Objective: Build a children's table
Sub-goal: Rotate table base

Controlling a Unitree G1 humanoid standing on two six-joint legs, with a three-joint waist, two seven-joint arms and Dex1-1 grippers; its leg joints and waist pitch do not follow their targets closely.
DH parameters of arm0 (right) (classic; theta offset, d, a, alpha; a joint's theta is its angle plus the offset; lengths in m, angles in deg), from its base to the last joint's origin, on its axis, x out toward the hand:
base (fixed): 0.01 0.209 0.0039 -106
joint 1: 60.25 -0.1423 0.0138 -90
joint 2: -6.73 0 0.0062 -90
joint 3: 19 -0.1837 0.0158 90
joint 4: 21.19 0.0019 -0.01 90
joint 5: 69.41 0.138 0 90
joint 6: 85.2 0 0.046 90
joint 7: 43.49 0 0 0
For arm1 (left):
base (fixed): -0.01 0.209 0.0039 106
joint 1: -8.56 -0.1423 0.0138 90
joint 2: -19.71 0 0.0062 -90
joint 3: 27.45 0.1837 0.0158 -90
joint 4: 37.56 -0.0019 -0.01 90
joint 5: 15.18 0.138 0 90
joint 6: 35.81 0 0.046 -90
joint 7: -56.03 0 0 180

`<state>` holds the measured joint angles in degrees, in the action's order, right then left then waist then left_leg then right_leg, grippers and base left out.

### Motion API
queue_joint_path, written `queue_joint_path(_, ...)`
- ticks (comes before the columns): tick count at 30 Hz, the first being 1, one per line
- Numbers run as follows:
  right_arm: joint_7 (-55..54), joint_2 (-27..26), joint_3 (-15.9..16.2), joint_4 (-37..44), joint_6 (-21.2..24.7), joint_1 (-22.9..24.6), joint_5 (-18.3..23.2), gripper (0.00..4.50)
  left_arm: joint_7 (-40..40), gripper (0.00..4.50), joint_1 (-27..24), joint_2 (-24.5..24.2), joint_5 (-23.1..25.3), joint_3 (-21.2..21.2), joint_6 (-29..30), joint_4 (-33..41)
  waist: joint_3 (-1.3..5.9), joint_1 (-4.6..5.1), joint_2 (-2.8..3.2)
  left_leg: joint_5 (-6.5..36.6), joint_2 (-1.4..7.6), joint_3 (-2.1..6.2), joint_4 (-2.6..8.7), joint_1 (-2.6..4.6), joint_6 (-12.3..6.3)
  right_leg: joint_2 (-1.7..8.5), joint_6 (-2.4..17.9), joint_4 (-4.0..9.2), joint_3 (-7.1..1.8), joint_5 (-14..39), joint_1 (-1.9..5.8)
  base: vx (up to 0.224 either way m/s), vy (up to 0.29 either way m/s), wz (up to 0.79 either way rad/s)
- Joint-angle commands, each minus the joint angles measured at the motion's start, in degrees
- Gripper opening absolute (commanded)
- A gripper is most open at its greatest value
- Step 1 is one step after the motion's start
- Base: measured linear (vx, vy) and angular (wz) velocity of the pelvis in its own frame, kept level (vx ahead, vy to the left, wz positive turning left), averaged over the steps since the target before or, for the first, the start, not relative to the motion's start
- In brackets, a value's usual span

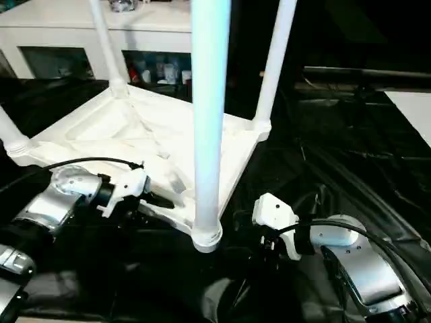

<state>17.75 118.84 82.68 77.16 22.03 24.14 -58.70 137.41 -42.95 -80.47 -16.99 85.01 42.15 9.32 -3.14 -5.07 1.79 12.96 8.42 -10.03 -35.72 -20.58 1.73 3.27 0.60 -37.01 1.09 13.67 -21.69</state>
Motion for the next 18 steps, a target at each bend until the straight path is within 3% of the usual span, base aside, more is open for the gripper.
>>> queue_joint_path(1, 0.4, 0.6, -0.9, 0.7, -0.6, 0.2, -0.4, 3.68, 0.3, 1.79, 1.3, 0.1, 1.6, 0.7, -1.3, -1.0, 3.55, -0.08, 0.25, 6.1, 4.82, 1.99, 4.27, 0.34, -2.82, 5.57, 16.7, 4.26, -2.73, -3.0, 2.88, 0.0, 0.0, 0.0)
queue_joint_path(3, 0.3, 0.7, -1.0, 0.9, -0.7, 0.4, -0.4, 3.68, -0.4, 1.56, 1.7, 0.5, 2.3, 0.9, -2.2, -1.9, 3.53, -0.01, -0.02, 5.6, 4.75, 1.95, 4.21, 0.19, -3.34, 5.52, 16.6, 4.39, -2.69, -3.1, 2.98, 0.0, 0.0, 0.0)
queue_joint_path(11, 0.0, 0.9, -1.0, 1.6, -0.5, 0.5, -0.2, 3.68, -1.5, 0.93, 2.6, 1.5, 3.9, 1.6, -3.3, -4.8, 3.5, 0.03, -0.05, 5.6, 4.87, 2.0, 4.26, 0.17, -3.84, 5.58, 16.6, 4.45, -2.65, -2.0, 2.84, 0.0, 0.0, 0.0)
queue_joint_path(15, -0.7, 0.2, -0.4, 0.5, -1.8, -0.4, -0.8, 3.68, 1.6, 0.66, 1.6, -0.9, 6.1, 3.8, 1.3, -3.3, 3.39, 0.01, -0.29, 5.4, 4.92, 2.03, 4.41, 0.08, -4.02, 5.71, 16.0, 4.53, -2.68, -0.6, 2.81, 0.0, 0.0, 0.0)
queue_joint_path(18, -1.8, -0.6, -0.4, -0.5, -2.8, -1.1, -1.2, 3.68, 1.3, 0.47, 0.5, -1.8, 5.9, 3.6, 4.9, -1.0, 3.32, 0.59, -0.2, 5.3, 4.86, 2.04, 4.5, 0.01, -3.69, 5.77, 16.4, 4.42, -2.61, -0.6, 2.77, 0.0, 0.0, 0.0)
